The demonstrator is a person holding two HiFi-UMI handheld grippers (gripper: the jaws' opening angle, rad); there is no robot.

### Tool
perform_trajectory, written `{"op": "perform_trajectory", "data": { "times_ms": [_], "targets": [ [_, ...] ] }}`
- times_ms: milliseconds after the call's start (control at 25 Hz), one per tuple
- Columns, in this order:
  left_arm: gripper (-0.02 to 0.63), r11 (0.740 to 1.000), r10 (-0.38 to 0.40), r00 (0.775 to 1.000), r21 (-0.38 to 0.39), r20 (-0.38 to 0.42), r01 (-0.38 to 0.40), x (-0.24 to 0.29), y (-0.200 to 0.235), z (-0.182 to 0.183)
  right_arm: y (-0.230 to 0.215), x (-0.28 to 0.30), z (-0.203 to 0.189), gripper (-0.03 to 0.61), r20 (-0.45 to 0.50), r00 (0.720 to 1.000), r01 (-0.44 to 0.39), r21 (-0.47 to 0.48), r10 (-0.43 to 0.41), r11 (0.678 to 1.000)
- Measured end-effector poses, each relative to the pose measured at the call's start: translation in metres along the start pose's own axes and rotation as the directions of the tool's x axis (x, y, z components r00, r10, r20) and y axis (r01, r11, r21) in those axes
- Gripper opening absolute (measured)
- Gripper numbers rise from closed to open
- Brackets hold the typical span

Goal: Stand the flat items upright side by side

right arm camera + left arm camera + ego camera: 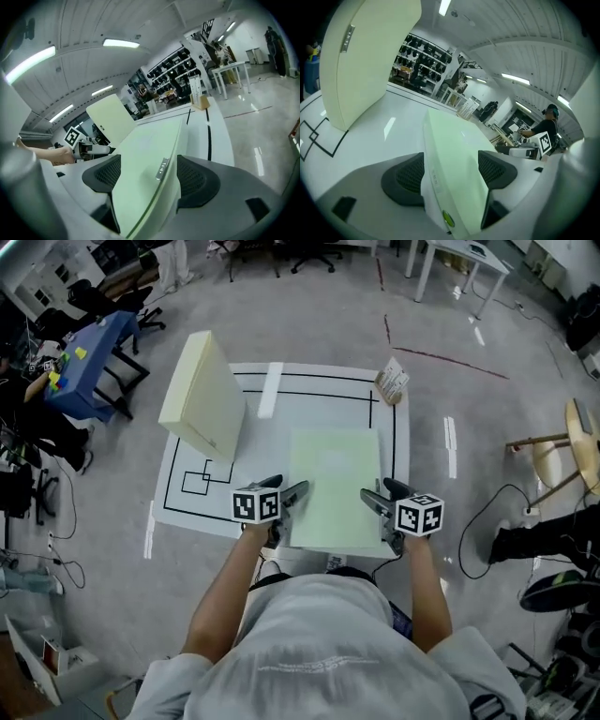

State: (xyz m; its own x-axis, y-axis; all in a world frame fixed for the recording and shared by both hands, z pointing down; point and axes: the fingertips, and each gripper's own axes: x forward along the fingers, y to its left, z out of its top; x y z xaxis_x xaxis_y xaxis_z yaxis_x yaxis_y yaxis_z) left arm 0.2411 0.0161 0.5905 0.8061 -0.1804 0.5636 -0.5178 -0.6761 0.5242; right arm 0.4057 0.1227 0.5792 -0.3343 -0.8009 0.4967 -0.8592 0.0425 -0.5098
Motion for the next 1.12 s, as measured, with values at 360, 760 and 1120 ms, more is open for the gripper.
{"op": "perform_trajectory", "data": {
  "times_ms": [360, 760, 1120],
  "targets": [
    [0.357, 0.995, 0.059, 0.997, -0.082, -0.042, -0.062, 0.03, -0.003, -0.002, -0.031, 0.035, -0.004, 0.39, -0.12, 0.986, -0.107, 0.079, 0.116, 0.991],
    [0.391, 0.981, 0.029, 0.999, -0.192, -0.024, -0.033, 0.046, 0.007, -0.009, -0.036, 0.047, -0.01, 0.396, -0.197, 0.97, -0.123, 0.095, 0.14, 0.988],
    [0.386, 0.972, -0.08, 0.997, -0.22, 0.017, 0.081, 0.043, 0.01, -0.009, -0.035, 0.051, -0.008, 0.408, -0.21, 0.965, -0.146, 0.075, 0.159, 0.986]
  ]
}}
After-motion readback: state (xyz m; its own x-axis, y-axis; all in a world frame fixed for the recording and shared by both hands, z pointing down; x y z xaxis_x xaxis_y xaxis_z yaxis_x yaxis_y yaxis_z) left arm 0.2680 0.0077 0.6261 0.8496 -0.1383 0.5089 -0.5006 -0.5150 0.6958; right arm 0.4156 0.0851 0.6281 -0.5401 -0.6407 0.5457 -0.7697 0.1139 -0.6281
